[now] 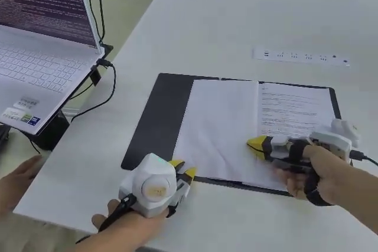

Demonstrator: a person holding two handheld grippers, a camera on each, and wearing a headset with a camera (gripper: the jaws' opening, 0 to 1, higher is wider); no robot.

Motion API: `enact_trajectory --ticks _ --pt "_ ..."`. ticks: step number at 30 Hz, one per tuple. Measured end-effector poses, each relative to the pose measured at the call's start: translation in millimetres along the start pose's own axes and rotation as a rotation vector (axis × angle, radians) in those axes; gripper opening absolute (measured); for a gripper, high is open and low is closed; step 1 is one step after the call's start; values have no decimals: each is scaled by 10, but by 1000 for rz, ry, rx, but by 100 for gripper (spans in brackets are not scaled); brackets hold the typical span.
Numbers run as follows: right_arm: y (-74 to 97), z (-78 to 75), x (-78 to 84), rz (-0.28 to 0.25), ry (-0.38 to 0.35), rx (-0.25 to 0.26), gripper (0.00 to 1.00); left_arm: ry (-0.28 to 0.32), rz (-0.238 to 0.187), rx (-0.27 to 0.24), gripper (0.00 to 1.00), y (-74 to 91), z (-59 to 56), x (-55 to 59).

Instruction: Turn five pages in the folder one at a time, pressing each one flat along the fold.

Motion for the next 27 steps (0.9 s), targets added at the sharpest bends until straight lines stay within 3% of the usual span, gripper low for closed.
enact_trajectory --ticks 15,27 --pt "181 -70 505 40 12 20 0 -5 0 0 13 6 -11 -4" --pt "308 -128 779 54 -18 20 0 -13 3 1 13 7 -19 -1"
Point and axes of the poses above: the centre of the closed fingertips' face, and the gripper's own axes: y roughly backward along the fingers, z roughly to its left, x roughly out of its underside, the point moved 9 cm from there along y, roughly backward along the fingers, and after that the axes turned 4 degrees about z, right-handed, at the moved point
